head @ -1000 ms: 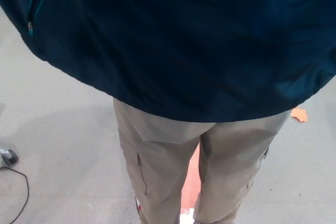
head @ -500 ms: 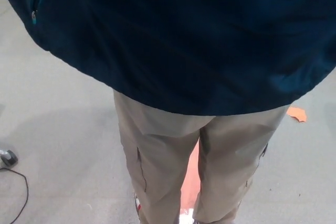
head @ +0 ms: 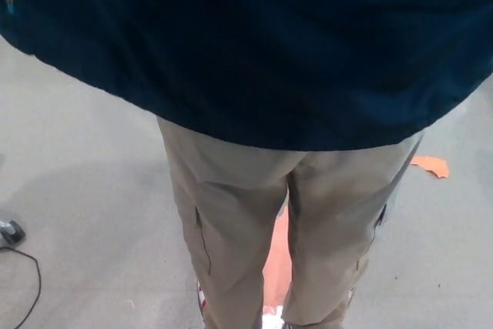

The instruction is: A person hands a coat to the robot and the robot grabs it with both hands and holds it while the person wears the coat.

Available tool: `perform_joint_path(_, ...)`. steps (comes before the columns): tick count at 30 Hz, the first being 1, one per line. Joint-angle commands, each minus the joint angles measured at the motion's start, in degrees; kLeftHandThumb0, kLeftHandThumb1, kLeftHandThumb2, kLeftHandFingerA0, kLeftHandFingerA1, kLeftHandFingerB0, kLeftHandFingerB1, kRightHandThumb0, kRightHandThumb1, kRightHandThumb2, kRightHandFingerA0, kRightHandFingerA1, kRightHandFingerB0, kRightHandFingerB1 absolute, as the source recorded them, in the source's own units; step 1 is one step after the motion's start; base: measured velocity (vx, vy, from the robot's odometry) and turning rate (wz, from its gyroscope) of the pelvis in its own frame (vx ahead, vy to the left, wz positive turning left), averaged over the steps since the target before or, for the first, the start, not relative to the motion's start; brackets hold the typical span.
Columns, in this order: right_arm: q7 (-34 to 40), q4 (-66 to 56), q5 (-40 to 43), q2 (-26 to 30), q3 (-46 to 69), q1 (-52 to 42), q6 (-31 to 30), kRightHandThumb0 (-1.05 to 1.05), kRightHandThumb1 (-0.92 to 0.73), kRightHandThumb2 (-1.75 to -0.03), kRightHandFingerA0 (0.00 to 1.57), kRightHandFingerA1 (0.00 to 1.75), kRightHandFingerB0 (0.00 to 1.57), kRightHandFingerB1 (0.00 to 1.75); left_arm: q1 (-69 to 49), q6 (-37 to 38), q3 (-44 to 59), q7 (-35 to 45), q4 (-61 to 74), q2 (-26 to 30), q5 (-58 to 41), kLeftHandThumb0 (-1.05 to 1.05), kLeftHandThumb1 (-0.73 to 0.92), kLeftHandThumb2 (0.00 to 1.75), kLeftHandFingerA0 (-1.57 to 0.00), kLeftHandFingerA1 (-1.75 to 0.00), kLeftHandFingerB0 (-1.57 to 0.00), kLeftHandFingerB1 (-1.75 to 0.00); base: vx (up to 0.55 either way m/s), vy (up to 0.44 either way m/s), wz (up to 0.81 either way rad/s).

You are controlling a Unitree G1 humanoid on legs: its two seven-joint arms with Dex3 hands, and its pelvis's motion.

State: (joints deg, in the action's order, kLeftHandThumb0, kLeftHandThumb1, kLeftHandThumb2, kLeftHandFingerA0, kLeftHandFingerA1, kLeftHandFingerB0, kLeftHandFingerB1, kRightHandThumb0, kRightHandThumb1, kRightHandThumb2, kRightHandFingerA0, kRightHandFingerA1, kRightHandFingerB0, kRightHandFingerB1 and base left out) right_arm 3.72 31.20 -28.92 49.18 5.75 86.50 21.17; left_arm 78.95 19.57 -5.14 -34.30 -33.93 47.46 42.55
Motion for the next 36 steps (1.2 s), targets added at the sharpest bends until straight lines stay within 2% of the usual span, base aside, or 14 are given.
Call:
perform_joint_path(1,-5.63,-42.93,14.94,-6.00,18.13,-35.98,-1.57,-1.02,-0.78,-1.09,0.00,0.06,0.00,0.00,-36.36,3.64,14.53,-1.30,35.12,-2.58,-5.23,-0.97,0.74,1.08,0.00,-0.05,0.00,-0.05,0.00,0.000,0.00)
perform_joint_path(8,-7.30,-60.27,13.76,-13.50,22.70,-55.98,-3.03,-1.05,-0.82,-1.12,0.00,0.07,0.00,0.00,-56.64,2.16,17.17,-2.65,50.78,-10.32,-0.50,-1.00,0.87,1.16,0.00,0.00,0.00,0.00,0.00,0.000,0.00)
perform_joint_path(13,-4.12,-68.78,10.47,-22.86,19.72,-74.88,-0.23,-1.05,-0.83,-1.15,0.00,0.09,0.00,0.03,-73.53,12.88,15.70,-11.67,52.06,-14.14,1.40,-0.92,0.73,1.05,0.00,-0.06,-0.04,-0.11,0.00,0.000,0.00)
perform_joint_path(18,3.83,-67.21,2.43,-31.07,14.81,-90.06,7.84,-1.01,-0.83,-1.11,0.00,0.07,0.00,0.00,-83.88,11.43,12.93,-18.13,51.67,-18.10,6.61,-0.80,0.71,1.08,0.00,-0.18,-0.04,-0.21,0.00,0.000,0.00)
perform_joint_path(19,5.83,-66.60,-0.34,-32.66,14.30,-92.44,8.93,-0.90,-0.75,-1.03,0.00,0.09,0.00,0.00,-85.53,11.27,12.44,-18.91,51.61,-18.84,7.06,-0.81,0.89,0.67,0.00,-0.20,-0.05,-0.23,0.00,0.000,0.00)
perform_joint_path(20,6.90,-66.34,-1.63,-33.79,13.75,-94.30,9.54,-0.89,-0.74,-1.02,0.00,0.11,0.00,0.00,-86.95,11.34,11.99,-19.51,51.49,-19.41,7.36,-0.86,0.73,0.86,-0.04,-0.17,-0.06,-0.19,0.00,0.000,0.00)
perform_joint_path(23,7.60,-65.38,-1.05,-35.86,11.11,-100.39,11.65,-1.02,-0.81,-1.09,0.00,0.13,0.00,0.00,-91.36,13.03,10.64,-19.58,50.36,-19.98,6.75,-0.81,0.71,1.08,0.00,-0.22,-0.05,-0.22,0.00,0.000,0.00)
perform_joint_path(29,10.75,-61.42,-5.87,-39.06,8.69,-109.55,15.15,-1.00,-0.83,-1.12,0.00,0.17,0.00,0.05,-97.16,12.85,8.18,-23.38,48.11,-20.86,10.53,-0.81,0.71,1.08,-0.02,-0.18,-0.08,-0.26,0.00,0.000,0.00)
perform_joint_path(30,11.11,-60.25,-5.98,-39.17,8.12,-110.79,16.46,-0.77,-0.88,-0.68,0.00,0.16,0.00,0.00,-98.17,13.36,7.60,-23.30,47.48,-21.04,10.33,-0.85,0.72,1.08,0.00,-0.12,-0.06,-0.23,0.00,0.000,0.00)
perform_joint_path(31,11.59,-58.70,-6.06,-39.18,7.38,-112.21,18.06,-0.77,-0.88,-0.68,0.00,0.16,0.00,0.00,-99.33,13.97,6.81,-23.23,46.61,-21.18,10.05,-0.85,0.72,1.08,0.00,-0.12,-0.06,-0.23,0.00,0.000,0.00)
perform_joint_path(32,12.06,-57.51,-6.44,-39.23,6.90,-113.35,19.21,-0.99,-0.80,-1.06,0.00,0.16,0.00,0.02,-100.08,14.72,6.09,-23.76,45.80,-21.46,9.94,-0.79,0.67,1.06,0.00,-0.19,-0.06,-0.28,0.00,0.000,0.00)
perform_joint_path(33,12.64,-56.57,-7.94,-39.39,6.41,-114.79,19.30,-1.02,-0.83,-1.08,0.00,0.13,0.00,0.00,-100.52,15.09,5.14,-25.08,44.33,-21.67,10.59,-0.87,0.71,0.83,-0.04,-0.19,-0.09,-0.25,0.00,0.000,0.00)
perform_joint_path(34,12.77,-55.54,-8.18,-39.44,5.82,-115.82,19.54,-1.01,-0.80,-1.06,0.00,0.14,0.00,0.01,-101.22,14.95,4.28,-26.23,43.30,-21.96,11.46,-0.80,0.68,1.04,-0.03,-0.22,-0.07,-0.29,0.00,0.000,0.00)
perform_joint_path(36,12.41,-54.14,-7.87,-39.42,4.86,-117.18,20.01,-1.01,-0.79,-1.05,0.00,0.11,0.00,0.01,-102.46,14.80,3.03,-27.47,41.75,-22.01,12.64,-0.81,0.68,1.04,-0.04,-0.22,-0.08,-0.28,0.00,0.000,0.00)
